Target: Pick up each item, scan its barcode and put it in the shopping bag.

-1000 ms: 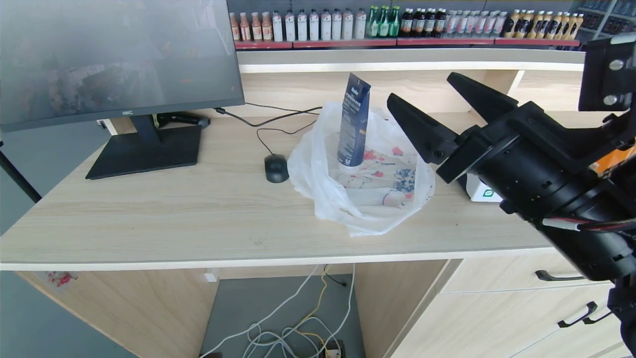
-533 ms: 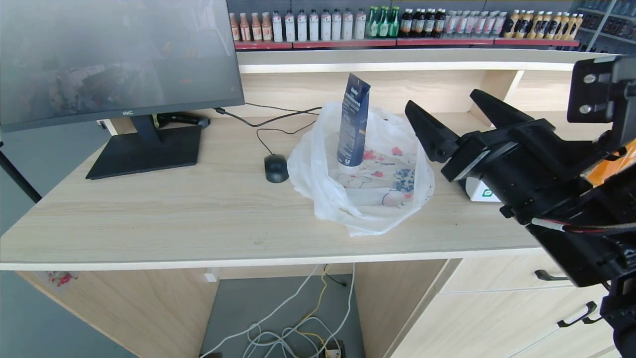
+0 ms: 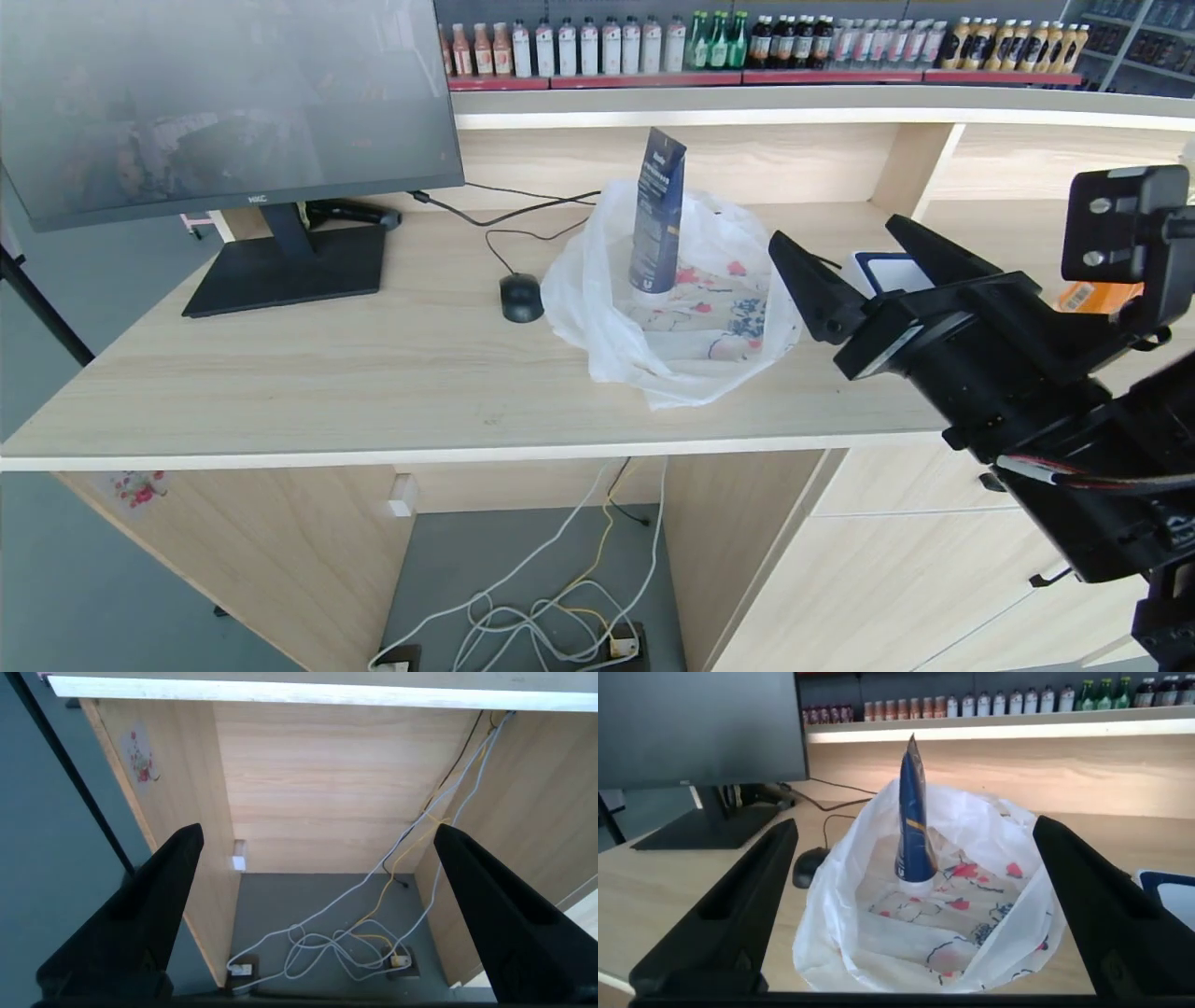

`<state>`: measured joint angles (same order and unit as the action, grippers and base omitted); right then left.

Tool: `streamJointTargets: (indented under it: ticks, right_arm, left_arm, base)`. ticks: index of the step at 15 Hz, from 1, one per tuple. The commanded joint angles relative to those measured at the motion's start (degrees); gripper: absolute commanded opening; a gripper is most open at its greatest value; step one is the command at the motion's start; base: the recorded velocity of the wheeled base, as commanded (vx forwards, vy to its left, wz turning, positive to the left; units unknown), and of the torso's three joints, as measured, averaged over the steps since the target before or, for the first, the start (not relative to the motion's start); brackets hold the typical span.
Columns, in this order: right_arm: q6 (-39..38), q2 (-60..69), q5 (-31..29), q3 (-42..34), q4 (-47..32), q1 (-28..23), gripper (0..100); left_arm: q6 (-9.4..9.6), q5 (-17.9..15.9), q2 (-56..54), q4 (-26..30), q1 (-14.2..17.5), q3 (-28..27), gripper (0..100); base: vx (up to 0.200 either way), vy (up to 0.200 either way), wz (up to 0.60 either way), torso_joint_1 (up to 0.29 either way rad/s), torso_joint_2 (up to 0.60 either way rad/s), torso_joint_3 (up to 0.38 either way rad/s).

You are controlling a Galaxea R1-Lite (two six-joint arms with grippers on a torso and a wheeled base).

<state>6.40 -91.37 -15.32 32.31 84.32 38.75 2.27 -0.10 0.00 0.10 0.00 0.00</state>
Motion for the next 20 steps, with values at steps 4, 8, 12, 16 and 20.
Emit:
streamJointTargets:
  ticks: [4, 8, 12, 16, 20]
  right_arm:
    - [-3.15, 1.19, 0.03, -0.66, -2.5, -1.75, 100]
    - [-2.71, 1.1, 0.03, -2.95, -0.74, -2.89, 100]
    - [-2.71, 1.98, 1.26, -7.26, 0.14, -4.92, 100]
    - [-2.8, 0.67, 1.35, -8.75, 0.84, -5.0, 100]
    - [-2.88, -1.27, 1.35, -8.75, 1.28, -5.09, 100]
  left_arm:
    - [-0.42, 0.01, 0.0, -0.01, 0.0, 0.0, 100]
    - [-1.3, 0.01, 0.0, -0.01, 0.0, 0.0, 100]
    - [-2.53, 0.1, 0.0, -0.1, 0.0, 0.0, 100]
    - [-2.53, 0.1, 0.0, -0.1, 0.09, 0.0, 100]
    - [-2.62, 0.1, 0.0, -0.1, 0.09, 0.0, 100]
  base:
    - [0.0, -0.2, 0.0, -0.001, 0.0, 0.002]
    - [0.0, -0.2, 0.0, 0.007, 0.01, 0.001]
    - [0.0, -0.2, 0.0, 0.0, 0.0, 0.004]
    - [0.0, -0.2, 0.0, 0.002, 0.0, 0.002]
    - [0.0, -0.2, 0.0, 0.005, 0.0, 0.001]
